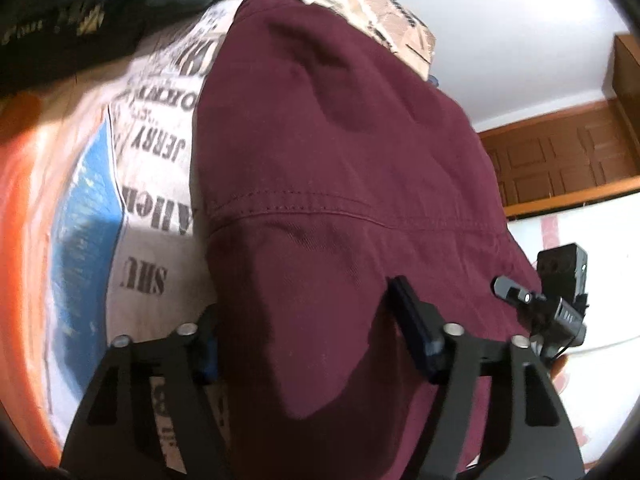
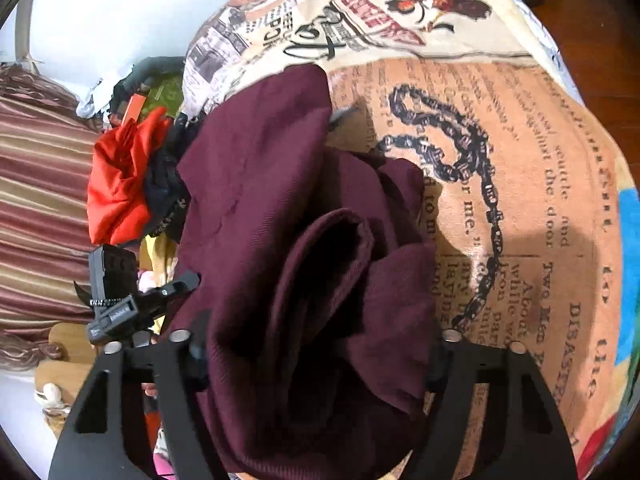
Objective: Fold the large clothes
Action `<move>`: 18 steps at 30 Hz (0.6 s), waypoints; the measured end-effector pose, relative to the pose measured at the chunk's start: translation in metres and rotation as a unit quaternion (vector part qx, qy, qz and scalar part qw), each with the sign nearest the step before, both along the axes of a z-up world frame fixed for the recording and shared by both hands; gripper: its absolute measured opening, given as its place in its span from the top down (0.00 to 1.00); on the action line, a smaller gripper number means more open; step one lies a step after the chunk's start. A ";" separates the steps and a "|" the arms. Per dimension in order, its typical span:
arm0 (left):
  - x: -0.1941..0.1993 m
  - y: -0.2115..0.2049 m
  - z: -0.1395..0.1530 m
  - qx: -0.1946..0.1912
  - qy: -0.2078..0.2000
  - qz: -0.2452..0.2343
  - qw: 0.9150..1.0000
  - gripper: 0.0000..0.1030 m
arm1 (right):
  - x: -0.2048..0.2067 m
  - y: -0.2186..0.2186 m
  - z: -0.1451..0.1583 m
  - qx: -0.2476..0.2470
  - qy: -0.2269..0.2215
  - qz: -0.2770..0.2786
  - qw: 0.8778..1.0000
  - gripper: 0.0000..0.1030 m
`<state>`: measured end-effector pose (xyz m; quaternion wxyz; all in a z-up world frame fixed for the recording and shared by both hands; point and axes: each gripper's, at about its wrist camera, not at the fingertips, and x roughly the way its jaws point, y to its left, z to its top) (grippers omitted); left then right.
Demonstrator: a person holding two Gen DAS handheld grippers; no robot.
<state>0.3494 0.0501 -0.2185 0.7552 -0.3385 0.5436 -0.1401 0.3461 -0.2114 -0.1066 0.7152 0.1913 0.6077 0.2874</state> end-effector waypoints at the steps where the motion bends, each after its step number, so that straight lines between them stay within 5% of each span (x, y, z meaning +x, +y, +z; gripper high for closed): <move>1: -0.001 -0.001 0.004 0.000 -0.004 -0.001 1.000 0.44 | -0.001 0.000 0.002 0.000 -0.002 -0.001 1.000 0.41; 6: -0.010 -0.005 0.048 0.025 -0.055 -0.028 0.998 0.72 | -0.004 -0.001 0.013 0.014 0.001 -0.010 1.000 0.56; 11: -0.013 -0.010 0.118 0.071 -0.131 -0.047 0.988 0.76 | -0.011 0.012 0.059 0.016 -0.067 -0.006 0.998 0.64; 18: -0.024 0.045 0.215 0.083 -0.227 -0.018 0.970 0.76 | 0.003 0.056 0.147 0.046 -0.162 0.008 0.986 0.64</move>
